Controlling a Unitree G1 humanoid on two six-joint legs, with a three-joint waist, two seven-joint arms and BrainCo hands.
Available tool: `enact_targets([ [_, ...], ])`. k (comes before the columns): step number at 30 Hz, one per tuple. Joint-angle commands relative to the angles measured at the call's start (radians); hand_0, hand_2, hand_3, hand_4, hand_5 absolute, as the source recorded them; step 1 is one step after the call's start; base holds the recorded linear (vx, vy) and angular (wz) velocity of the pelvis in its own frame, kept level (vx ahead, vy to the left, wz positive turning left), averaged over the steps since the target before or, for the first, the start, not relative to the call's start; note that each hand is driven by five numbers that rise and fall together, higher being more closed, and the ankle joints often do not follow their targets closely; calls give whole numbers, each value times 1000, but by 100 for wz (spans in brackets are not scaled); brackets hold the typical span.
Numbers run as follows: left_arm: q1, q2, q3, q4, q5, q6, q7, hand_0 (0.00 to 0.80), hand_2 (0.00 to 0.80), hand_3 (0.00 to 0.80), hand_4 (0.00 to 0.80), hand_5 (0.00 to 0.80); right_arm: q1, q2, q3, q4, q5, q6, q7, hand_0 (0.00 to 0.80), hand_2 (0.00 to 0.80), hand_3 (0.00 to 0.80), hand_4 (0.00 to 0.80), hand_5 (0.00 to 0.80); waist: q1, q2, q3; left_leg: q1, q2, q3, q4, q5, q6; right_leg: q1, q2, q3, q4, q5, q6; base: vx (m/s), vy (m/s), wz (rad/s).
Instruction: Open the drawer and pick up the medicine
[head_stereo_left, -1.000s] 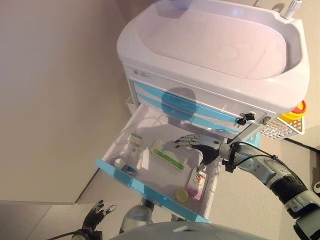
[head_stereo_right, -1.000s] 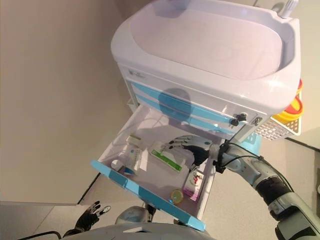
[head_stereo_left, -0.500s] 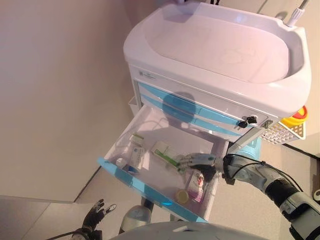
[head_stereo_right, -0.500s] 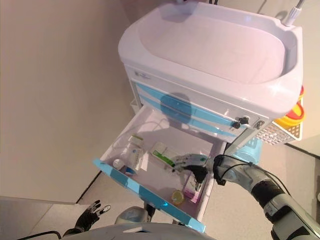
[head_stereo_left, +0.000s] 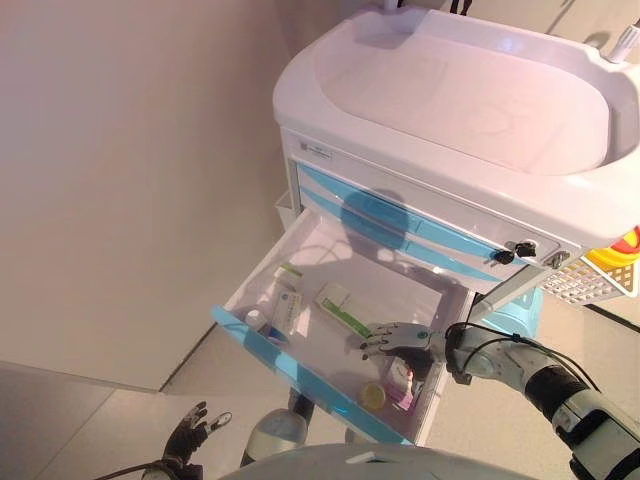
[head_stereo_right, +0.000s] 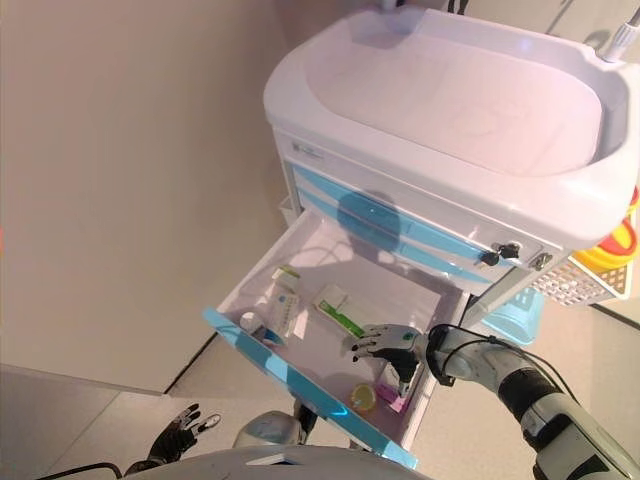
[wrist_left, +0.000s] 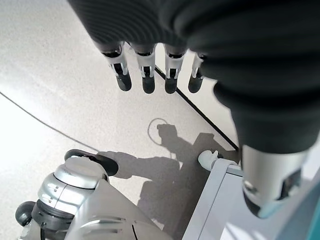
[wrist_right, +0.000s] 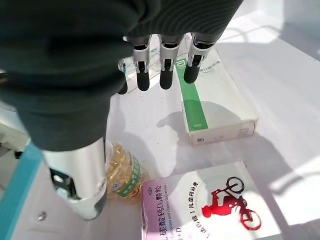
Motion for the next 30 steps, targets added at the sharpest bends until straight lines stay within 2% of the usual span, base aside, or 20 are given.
enact_targets([
  [1, -2, -3, -52, -5, 22, -59, -9, 0, 0, 0, 0, 0, 9, 23, 30, -35, -19, 21, -104, 0, 0, 0, 0, 0, 14, -4, -3, -28, -60, -5, 9, -69, -7, -55, -47, 19, 79, -18, 43, -19, 3, 9],
  [5, -5, -13, -55, -2, 19, -69, -7, 0, 0, 0, 0, 0, 28, 45, 36, -30, -67, 34, -128, 0, 0, 0, 0, 0, 12, 5, 2, -36, -63, -9, 11, -67, -7, -63, -50, 14, 82, -19, 41, -20, 4, 5],
  [17, -5, -16, -70, -6, 21, -85, -15, 0, 0, 0, 0, 0, 17, 64, 78, -11, -55, 24, -95, 0, 0, 0, 0, 0, 26, 17, 8, -46, -69, -25, 6, -57, -11, -68, -54, -3, 86, -22, 35, -2, 1, 2],
  [22, -7, -19, -72, -4, 24, -87, -15, 0, 0, 0, 0, 0, 13, 71, 87, 0, -56, 30, -92, 0, 0, 0, 0, 0, 27, 17, 9, -48, -71, -28, 3, -55, -10, -71, -54, -3, 85, -21, 35, -8, 3, 3],
  [30, -5, -19, -70, -3, 24, -90, -11, 0, 0, 0, 0, 0, 15, 75, 99, 30, -71, 3, -64, 0, 0, 0, 0, 0, 29, 14, 3, -45, -71, -27, -6, -51, -9, -70, -52, 1, 81, -19, 37, -3, 2, 2],
])
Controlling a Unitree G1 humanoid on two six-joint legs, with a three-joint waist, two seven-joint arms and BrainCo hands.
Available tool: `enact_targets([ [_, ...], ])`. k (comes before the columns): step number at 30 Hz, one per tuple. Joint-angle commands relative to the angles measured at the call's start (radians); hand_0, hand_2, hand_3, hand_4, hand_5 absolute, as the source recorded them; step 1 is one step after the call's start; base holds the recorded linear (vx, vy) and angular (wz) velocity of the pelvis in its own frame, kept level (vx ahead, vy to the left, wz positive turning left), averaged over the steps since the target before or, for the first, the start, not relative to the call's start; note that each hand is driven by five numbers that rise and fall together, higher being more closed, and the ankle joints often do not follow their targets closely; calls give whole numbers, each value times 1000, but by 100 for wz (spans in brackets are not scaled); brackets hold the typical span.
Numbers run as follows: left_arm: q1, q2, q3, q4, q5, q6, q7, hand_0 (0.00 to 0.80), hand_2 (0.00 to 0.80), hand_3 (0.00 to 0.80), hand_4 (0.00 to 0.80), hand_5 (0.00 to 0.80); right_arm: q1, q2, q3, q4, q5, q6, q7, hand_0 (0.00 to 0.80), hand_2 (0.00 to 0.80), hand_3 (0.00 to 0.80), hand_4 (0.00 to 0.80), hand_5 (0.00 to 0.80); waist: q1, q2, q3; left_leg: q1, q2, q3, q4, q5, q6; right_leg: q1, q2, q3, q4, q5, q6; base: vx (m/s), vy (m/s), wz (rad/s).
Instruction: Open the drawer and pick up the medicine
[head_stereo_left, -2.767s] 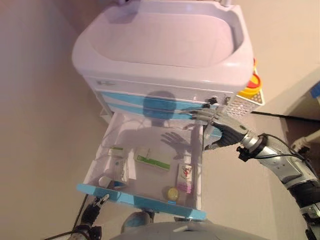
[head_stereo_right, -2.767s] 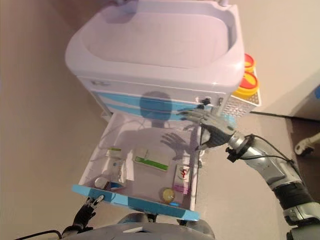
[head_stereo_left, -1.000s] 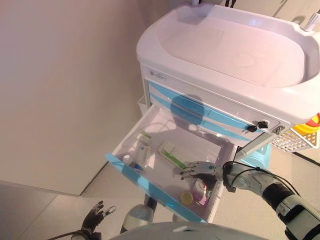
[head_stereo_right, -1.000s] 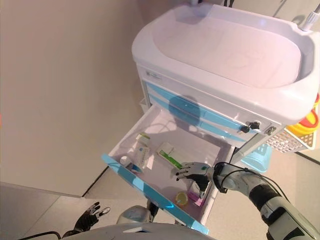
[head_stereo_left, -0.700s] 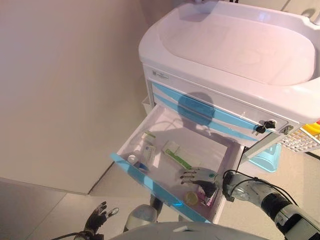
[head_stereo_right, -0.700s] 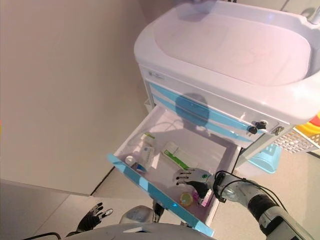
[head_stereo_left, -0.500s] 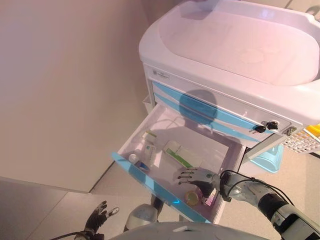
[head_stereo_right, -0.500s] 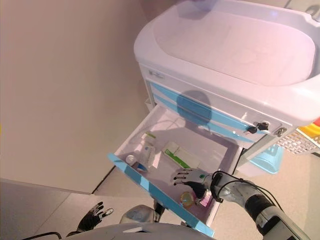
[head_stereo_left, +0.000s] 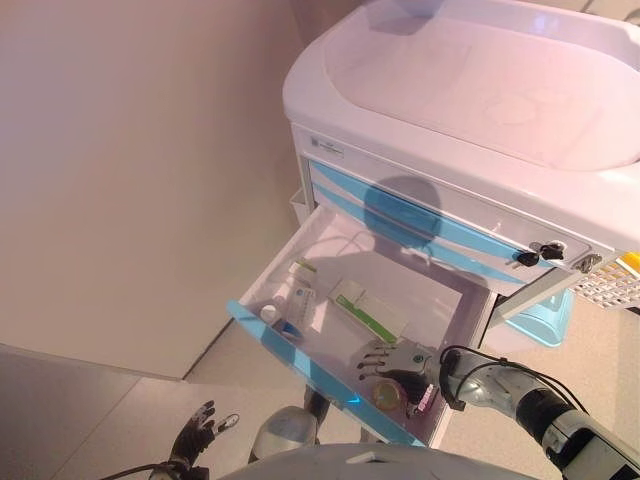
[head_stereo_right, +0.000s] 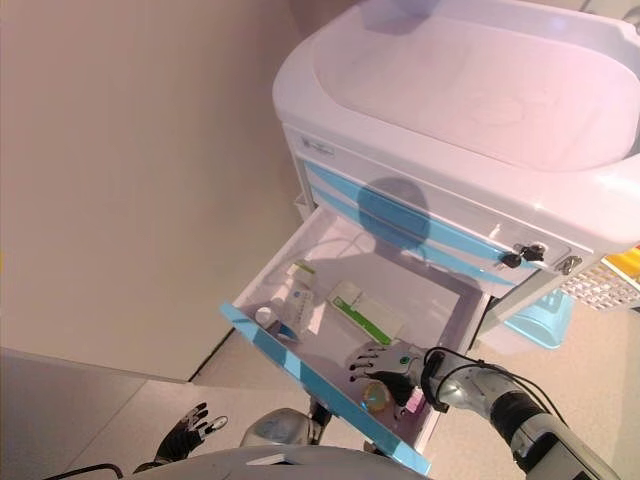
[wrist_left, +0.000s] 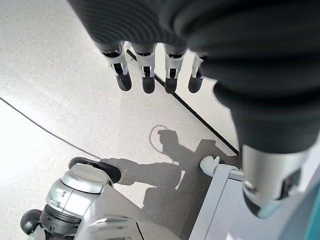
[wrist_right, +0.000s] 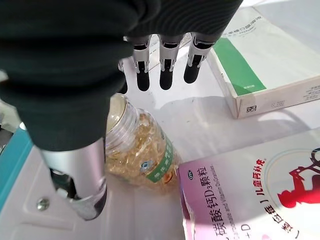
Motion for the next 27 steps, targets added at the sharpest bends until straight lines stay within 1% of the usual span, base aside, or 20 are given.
enact_targets([
  [1, -10, 1, -53, -2, 16, -49, -10, 0, 0, 0, 0, 0, -30, 22, 64, -21, 16, -30, 0, 0, 0, 0, 0, 0, 26, -28, -6, -15, -62, 0, -4, -57, -11, -54, -44, 35, 81, -14, 30, 0, 0, 0],
  [6, -12, 2, -57, -7, 13, -44, -9, 0, 0, 0, 0, 0, -26, 28, 60, -11, 16, -24, -8, 0, 0, 0, 0, 0, 26, -29, -8, -12, -62, -1, -7, -56, -9, -53, -43, 38, 80, -12, 31, 0, 0, 0],
  [9, -10, 0, -55, -7, 13, -46, -9, 0, 0, 0, 0, 0, -16, 29, 56, -13, 8, 0, -20, 0, 0, 0, 0, 0, 24, -29, -8, -11, -61, 0, -7, -56, -8, -52, -43, 38, 80, -12, 32, 0, 0, 0],
  [11, -8, -2, -55, -9, 13, -46, -8, 0, 0, 0, 0, 0, -9, 31, 53, -12, 12, 7, -19, 546, 546, 546, 546, 546, 24, -29, -9, -10, -61, 0, -9, -55, -8, -52, -42, 40, 78, -11, 32, 0, 0, 0],
  [12, -7, -3, -56, -10, 14, -46, -8, 0, 0, 0, 0, 0, -6, 32, 52, -9, 15, 9, -17, 800, 800, 800, 800, 800, 24, -28, -9, -10, -62, 0, -9, -55, -7, -51, -42, 40, 78, -11, 32, 0, 0, 0],
  [16, -7, -6, -57, -9, 12, -44, -3, 0, 0, 0, 0, 0, 7, 51, 46, 14, 0, 16, -33, 800, 800, 800, 800, 800, 23, -24, -7, -7, -61, 1, -11, -53, -6, -50, -42, 40, 78, -9, 32, 0, 0, 0],
  [27, -9, -7, -59, -9, 11, -41, -9, 0, 0, 0, 0, 0, 9, 64, 38, 32, 8, 28, -46, 800, 800, 800, 800, 800, 23, -24, -8, -7, -61, 6, -10, -55, -4, -50, -41, 39, 74, -7, 33, 0, 0, 0],
])
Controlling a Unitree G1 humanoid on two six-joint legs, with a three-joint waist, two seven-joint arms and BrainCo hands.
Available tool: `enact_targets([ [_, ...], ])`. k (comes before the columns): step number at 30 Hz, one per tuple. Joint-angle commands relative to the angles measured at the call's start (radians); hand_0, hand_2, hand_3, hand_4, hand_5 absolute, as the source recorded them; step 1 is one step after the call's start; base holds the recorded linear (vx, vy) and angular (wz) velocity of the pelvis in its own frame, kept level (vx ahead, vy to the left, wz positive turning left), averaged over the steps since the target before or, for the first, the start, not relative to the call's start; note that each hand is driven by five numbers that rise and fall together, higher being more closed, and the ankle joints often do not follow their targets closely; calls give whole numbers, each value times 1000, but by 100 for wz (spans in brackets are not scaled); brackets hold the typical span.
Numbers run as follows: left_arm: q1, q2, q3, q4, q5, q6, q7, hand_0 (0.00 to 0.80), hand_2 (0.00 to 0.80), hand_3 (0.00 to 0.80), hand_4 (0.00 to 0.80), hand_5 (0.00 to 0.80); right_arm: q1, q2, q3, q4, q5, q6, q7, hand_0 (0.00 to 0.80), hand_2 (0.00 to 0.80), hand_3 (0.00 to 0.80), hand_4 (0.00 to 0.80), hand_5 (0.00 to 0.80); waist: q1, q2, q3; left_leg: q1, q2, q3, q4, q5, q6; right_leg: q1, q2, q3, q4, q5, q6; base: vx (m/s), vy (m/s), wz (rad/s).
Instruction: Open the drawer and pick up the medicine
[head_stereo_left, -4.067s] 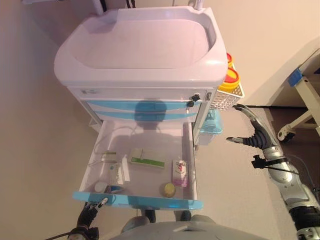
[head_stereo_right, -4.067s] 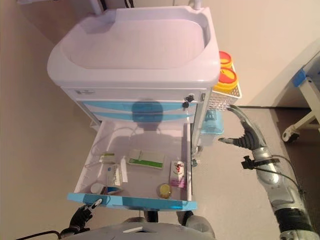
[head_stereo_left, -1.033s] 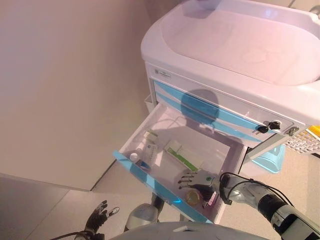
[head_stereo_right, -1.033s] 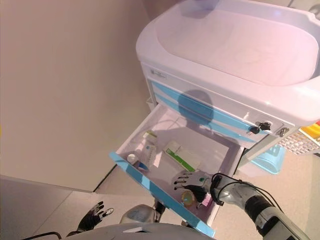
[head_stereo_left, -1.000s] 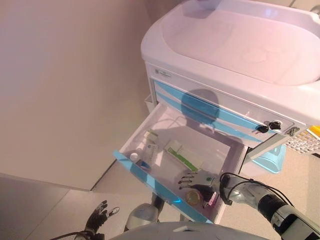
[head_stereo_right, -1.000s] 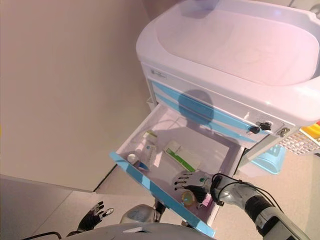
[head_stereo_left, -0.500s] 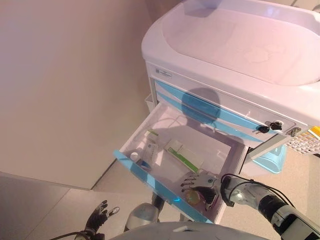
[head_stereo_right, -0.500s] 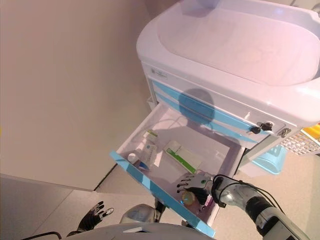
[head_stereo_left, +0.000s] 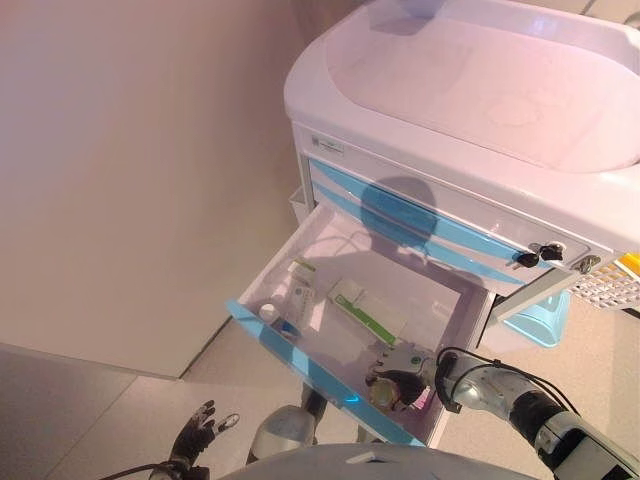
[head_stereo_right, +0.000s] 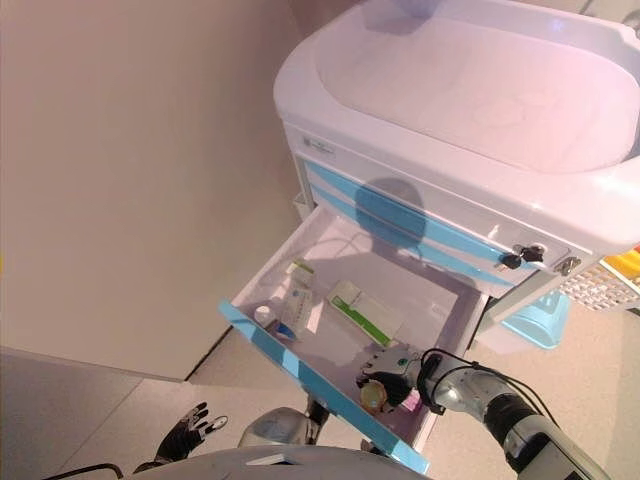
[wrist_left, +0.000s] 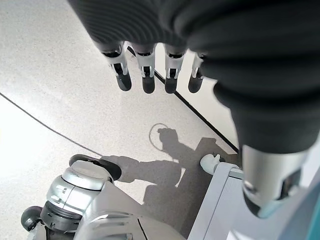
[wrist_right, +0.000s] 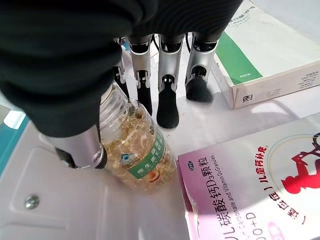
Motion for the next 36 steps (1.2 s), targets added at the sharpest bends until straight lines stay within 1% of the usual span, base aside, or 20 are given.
enact_targets([
  [1, -10, -7, -61, -10, 9, -39, -9, 0, 0, 0, 0, 0, 9, 27, 39, -15, 21, -8, -25, 800, 800, 800, 800, 800, 23, -14, -14, -11, -61, 7, -9, -56, -3, -54, -41, 39, 74, -7, 34, 0, 0, 0],
  [6, -9, -7, -60, -14, 14, -36, -7, 0, 0, 0, 0, 0, 12, 23, 27, -29, 37, 5, -51, 800, 800, 800, 800, 800, 21, -18, -16, -6, -59, 11, -9, -58, -1, -50, -39, 43, 76, -5, 35, 0, 0, 0],
  [8, -9, -4, -61, -19, 8, -31, -6, 0, 0, 0, 0, 0, 5, 5, 15, -68, 63, 3, -60, 800, 800, 800, 800, 800, 17, -21, -15, -1, -56, 13, -10, -59, 0, -48, -37, 46, 75, -4, 36, 0, 0, 0],
  [11, -10, 0, -55, -28, 4, -22, -4, 0, 0, 0, 0, 0, -14, -37, -3, -166, 147, -2, -21, 800, 800, 800, 800, 800, 10, -28, -15, 1, -52, 20, -10, -60, 1, -47, -34, 54, 75, 0, 38, 0, -4, -1],
  [13, -7, 7, -48, -38, -7, -9, 1, 0, 0, 0, 0, 0, -34, -93, -43, -304, 286, 11, 72, 800, 800, 800, 800, 800, -1, -37, -17, 6, -46, 28, -12, -61, 3, -46, -29, 64, 73, 5, 41, 1, -17, -11],
  [15, -1, 14, -38, -41, -18, -6, 1, 0, 0, 0, 0, 0, -51, -150, -114, -454, 496, 42, 203, 800, 800, 800, 800, 800, -13, -44, -20, 11, -39, 39, -15, -61, 5, -45, -23, 76, 70, 10, 43, 1, -12, -16],
  [17, 2, 16, -27, -41, -29, -4, 1, 0, 0, 0, 0, 0, -66, -188, -189, -556, 676, 79, 309, 800, 800, 800, 800, 800, -24, -51, -24, 14, -34, 49, -17, -62, 7, -46, -19, 87, 67, 12, 44, -2, -1, -15],
  [18, 3, 20, -21, -43, -35, 0, 1, 0, 0, 0, 0, 0, -88, -210, -245, -619, 814, 129, 370, 800, 800, 800, 800, 800, -31, -55, -27, 17, -30, 55, -19, -63, 8, -46, -15, 94, 64, 14, 44, 2, 6, -16],
  [20, 2, 25, -12, -41, -48, 2, -1, 0, 0, 0, 0, 0, -128, -228, -318, -674, 986, 180, 428, 800, 800, 800, 800, 800, -40, -60, -31, 22, -26, 64, -23, -65, 10, -46, -12, 104, 63, 14, 43, 6, 13, -15],
  [21, 1, 29, -7, -40, -55, 6, -3, 0, 0, 0, 0, 0, -165, -236, -359, -711, 1116, 240, 470, 800, 800, 800, 800, 800, -46, -64, -36, 21, -24, 68, -23, -65, 11, -49, -11, 107, 61, 17, 44, 7, 19, -10],
  [22, -1, 32, -5, -39, -59, 8, -5, 0, 0, 0, 0, 0, -192, -235, -386, -734, 1199, 279, 482, 800, 800, 800, 800, 800, -50, -67, -38, 21, -23, 71, -22, -67, 10, -49, -10, 109, 61, 17, 44, 14, 25, -12],
  [23, -8, 41, -5, -30, -68, 12, -9, 0, 0, 0, 0, 0, -253, -228, -427, -750, 1342, 353, 496, 800, 800, 800, 800, 800, -51, -71, -36, 32, -22, 81, -23, -73, 9, -44, -8, 117, 62, 13, 41, 14, 29, -19],
  [25, -19, 53, -8, -14, -79, 17, -15, 0, 0, 0, 0, 0, -348, -225, -468, -734, 1478, 428, 462, 800, 800, 800, 800, 800, -57, -77, -46, 32, -23, 85, -21, -77, 10, -45, -6, 120, 59, 14, 40, 14, 37, -18],
  [26, -22, 57, -10, -10, -82, 19, -17, 0, 0, 0, 0, 0, -383, -226, -480, -717, 1507, 443, 446, 800, 800, 800, 800, 800, -56, -78, -47, 34, -24, 87, -21, -79, 9, -44, -6, 121, 59, 13, 40, 20, 43, -7],
  [27, -24, 62, -16, -9, -86, 25, -19, 0, 0, 0, 0, 0, -441, -229, -497, -678, 1545, 463, 394, 800, 800, 800, 800, 800, -54, -80, -52, 38, -24, 90, -21, -81, 10, -42, -7, 122, 60, 12, 39, 26, 40, -2],
  [29, -21, 67, -28, -4, -89, 26, -21, 0, 0, 0, 0, 0, -534, -244, -521, -614, 1563, 500, 297, 800, 800, 800, 800, 800, -47, -83, -55, 50, -24, 97, -20, -89, 9, -34, -8, 125, 64, 5, 38, 31, 52, -5],
  [31, -24, 75, -38, 1, -95, 31, -25, 0, 0, 0, 0, 0, -614, -277, -531, -540, 1588, 535, 234, 800, 800, 800, 800, 800, -44, -87, -65, 50, -24, 99, -17, -91, 10, -34, -10, 123, 64, 7, 38, 36, 54, -2],
  [33, -29, 78, -48, -1, -102, 40, -23, 0, 0, 0, 0, 0, -668, -302, -522, -478, 1618, 562, 208, 800, 800, 800, 800, 800, -39, -88, -67, 54, -25, 101, -18, -92, 11, -31, -11, 122, 63, 5, 37, 42, 37, 3],
  [34, -33, 84, -56, -6, -103, 51, -19, 0, 0, 0, 0, 0, -707, -316, -518, -423, 1646, 594, 191, 800, 800, 800, 800, 800, -34, -92, -68, 57, -27, 102, -16, -95, 12, -27, -11, 121, 63, 5, 36, 51, 31, 4],
  [36, -40, 91, -68, -13, -99, 66, -15, 0, 0, 0, 0, 0, -758, -338, -498, -335, 1640, 618, 158, 800, 800, 800, 800, 800, -28, -97, -67, 61, -29, 101, -14, -99, 14, -21, -12, 119, 63, 4, 33, 55, 29, 5],
])
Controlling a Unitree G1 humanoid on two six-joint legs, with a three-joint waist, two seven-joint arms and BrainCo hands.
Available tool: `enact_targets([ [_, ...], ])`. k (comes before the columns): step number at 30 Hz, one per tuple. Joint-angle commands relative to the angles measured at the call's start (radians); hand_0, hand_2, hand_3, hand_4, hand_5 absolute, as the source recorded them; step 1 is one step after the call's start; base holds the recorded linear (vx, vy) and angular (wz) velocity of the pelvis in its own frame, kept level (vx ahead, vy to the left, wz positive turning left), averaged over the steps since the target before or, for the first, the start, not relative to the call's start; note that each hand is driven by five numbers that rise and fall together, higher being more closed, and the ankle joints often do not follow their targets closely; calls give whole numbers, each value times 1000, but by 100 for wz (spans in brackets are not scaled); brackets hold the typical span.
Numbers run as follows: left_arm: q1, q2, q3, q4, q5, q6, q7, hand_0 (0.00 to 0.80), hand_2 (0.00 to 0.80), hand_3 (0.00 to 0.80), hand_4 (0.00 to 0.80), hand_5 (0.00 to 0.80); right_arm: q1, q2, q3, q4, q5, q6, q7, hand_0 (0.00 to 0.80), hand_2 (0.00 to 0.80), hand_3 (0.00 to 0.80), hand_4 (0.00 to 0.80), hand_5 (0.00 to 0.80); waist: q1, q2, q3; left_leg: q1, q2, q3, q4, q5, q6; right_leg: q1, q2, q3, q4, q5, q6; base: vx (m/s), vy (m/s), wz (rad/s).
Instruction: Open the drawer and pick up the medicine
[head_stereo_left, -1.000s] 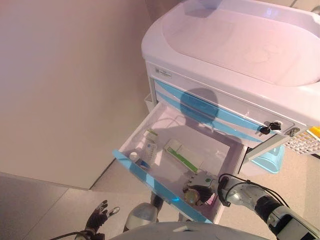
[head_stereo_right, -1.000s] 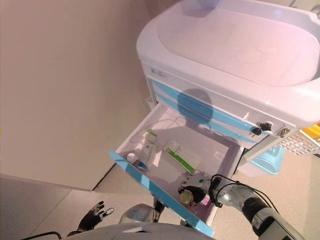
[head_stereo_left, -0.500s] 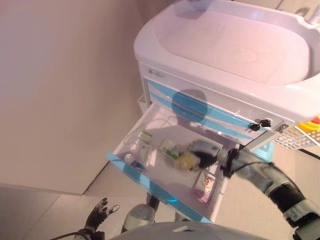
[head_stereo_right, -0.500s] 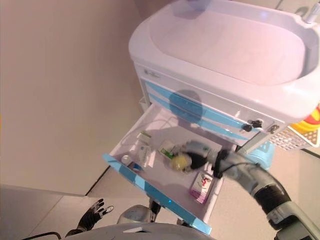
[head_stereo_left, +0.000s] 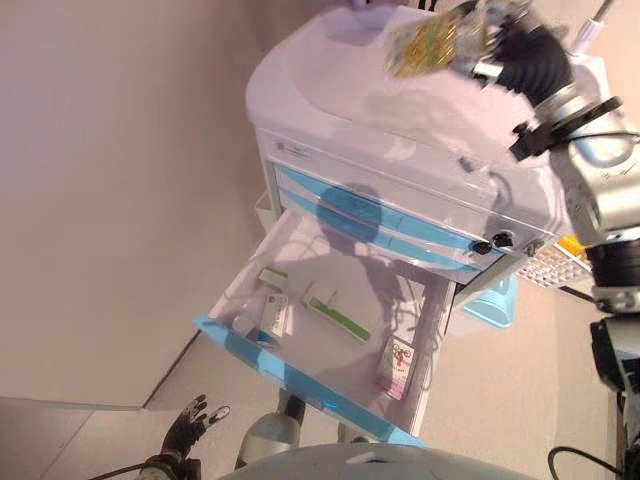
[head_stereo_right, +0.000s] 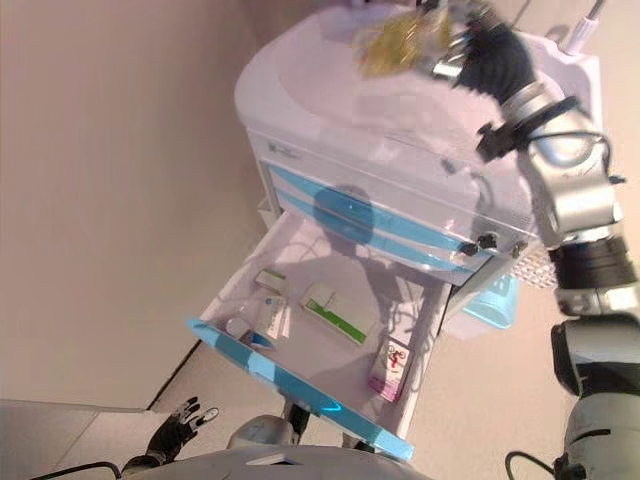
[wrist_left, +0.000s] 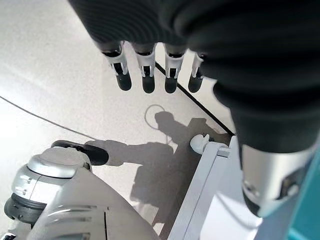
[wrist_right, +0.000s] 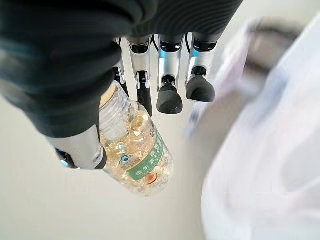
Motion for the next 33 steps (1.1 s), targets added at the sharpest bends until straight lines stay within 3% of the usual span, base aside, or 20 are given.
enact_targets([
  [1, -26, 58, -71, 26, -26, 9, 7, 0, 0, 0, 0, 0, -95, -62, 14, 94, 36, 21, -94, 800, 800, 800, 800, 800, 26, -22, -66, 0, -44, 24, 19, -101, 13, -34, -19, 17, 50, -3, 40, 42, 24, 3],
  [6, -37, 73, -87, 21, -33, 28, 14, 0, 0, 0, 0, 0, -220, -115, 117, 320, -61, 29, -122, 800, 800, 800, 800, 800, 46, -35, -60, 3, -49, 17, 19, -105, 13, -25, -21, 7, 43, -3, 39, 41, 21, 4],
  [16, -44, 115, -96, 4, -39, 49, 18, 0, 0, 0, 0, 0, -434, -196, 360, 659, -323, 78, -36, 800, 800, 800, 800, 800, 86, -66, -28, -13, -55, -8, 20, -100, 15, -35, -21, -3, 43, -1, 34, 18, 1, 11],
  [18, -46, 119, -99, -4, -42, 48, 21, 0, 0, 0, 0, 0, -461, -201, 401, 704, -373, 60, -21, 800, 800, 800, 800, 800, 90, -70, -20, -25, -57, -13, 20, -96, 17, -44, -20, -6, 42, 4, 35, -22, 5, 14],
  [25, -50, 133, -102, -18, -49, 40, 17, 0, 0, 0, 0, 0, -515, -199, 500, 746, -435, 67, 82, 800, 800, 800, 800, 800, 101, -81, 13, -44, -58, -13, 23, -92, 18, -64, -21, -4, 44, 10, 36, -16, 1, 3],
  [33, -57, 138, -103, -36, -47, 26, 17, 0, 0, 0, 0, 0, -505, -186, 536, 772, -488, 57, 173, 800, 800, 800, 800, 800, 102, -83, 31, -56, -61, -9, 20, -85, 19, -78, -25, -6, 47, 17, 40, -9, 3, 3],
])
